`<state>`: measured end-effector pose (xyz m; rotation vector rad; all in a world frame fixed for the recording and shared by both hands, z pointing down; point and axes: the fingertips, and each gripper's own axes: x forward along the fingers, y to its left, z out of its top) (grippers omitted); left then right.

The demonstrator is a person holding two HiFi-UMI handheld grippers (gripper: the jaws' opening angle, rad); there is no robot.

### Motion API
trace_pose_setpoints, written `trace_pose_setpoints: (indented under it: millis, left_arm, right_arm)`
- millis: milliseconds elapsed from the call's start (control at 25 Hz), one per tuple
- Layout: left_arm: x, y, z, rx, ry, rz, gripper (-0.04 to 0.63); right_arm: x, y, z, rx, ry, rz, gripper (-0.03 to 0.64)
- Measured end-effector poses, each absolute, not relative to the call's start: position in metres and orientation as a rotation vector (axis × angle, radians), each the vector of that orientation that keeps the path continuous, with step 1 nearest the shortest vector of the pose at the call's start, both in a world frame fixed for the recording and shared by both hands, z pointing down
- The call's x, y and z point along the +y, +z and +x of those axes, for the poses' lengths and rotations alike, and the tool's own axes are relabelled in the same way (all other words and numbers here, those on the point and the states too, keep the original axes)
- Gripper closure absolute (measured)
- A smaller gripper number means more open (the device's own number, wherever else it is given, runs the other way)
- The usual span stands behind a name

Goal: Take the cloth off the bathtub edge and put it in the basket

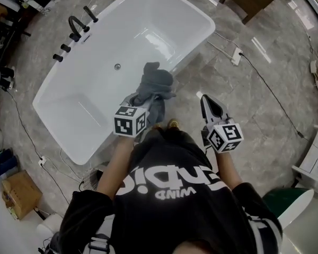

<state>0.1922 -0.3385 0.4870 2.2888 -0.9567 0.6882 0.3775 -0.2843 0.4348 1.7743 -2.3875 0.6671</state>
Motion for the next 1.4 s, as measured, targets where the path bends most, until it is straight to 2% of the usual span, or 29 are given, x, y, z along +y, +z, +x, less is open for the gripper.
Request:
trace_pose_setpoints:
  millis: [160, 480, 960, 1080, 1400]
  left_arm:
    - [-0.316, 0.442, 0.194, -0.966, 0.591, 2.353, 0.517]
    - [-0.293, 0.425, 0.175, -1.137, 0.529, 2.322, 0.517]
    - [-0.24, 0.404, 0.081, -1.548, 0.358, 2.035, 0.517]
    - [-0.221, 0.397, 0.051, -1.663, 0.299, 1.951, 0.517]
    - [-0.131, 0.383, -0.069, -1.915, 0.124, 1.702, 0.517]
  right_arm:
    - [-0.275, 0.416, 0.373, -2.443, 0.6, 1.751, 0.604]
    - [-0.279, 0.402, 0.36, -2.586, 0.525, 1.589, 0.604]
    - [-0.311, 0.406, 0.264, -2.809, 0.541, 1.075, 0.604]
    - [-0.32, 0.402, 0.225, -2.854, 0.512, 0.909, 0.604]
    - [-0.274, 0.385, 0.055, -2.938, 0.44, 0.44, 0.604]
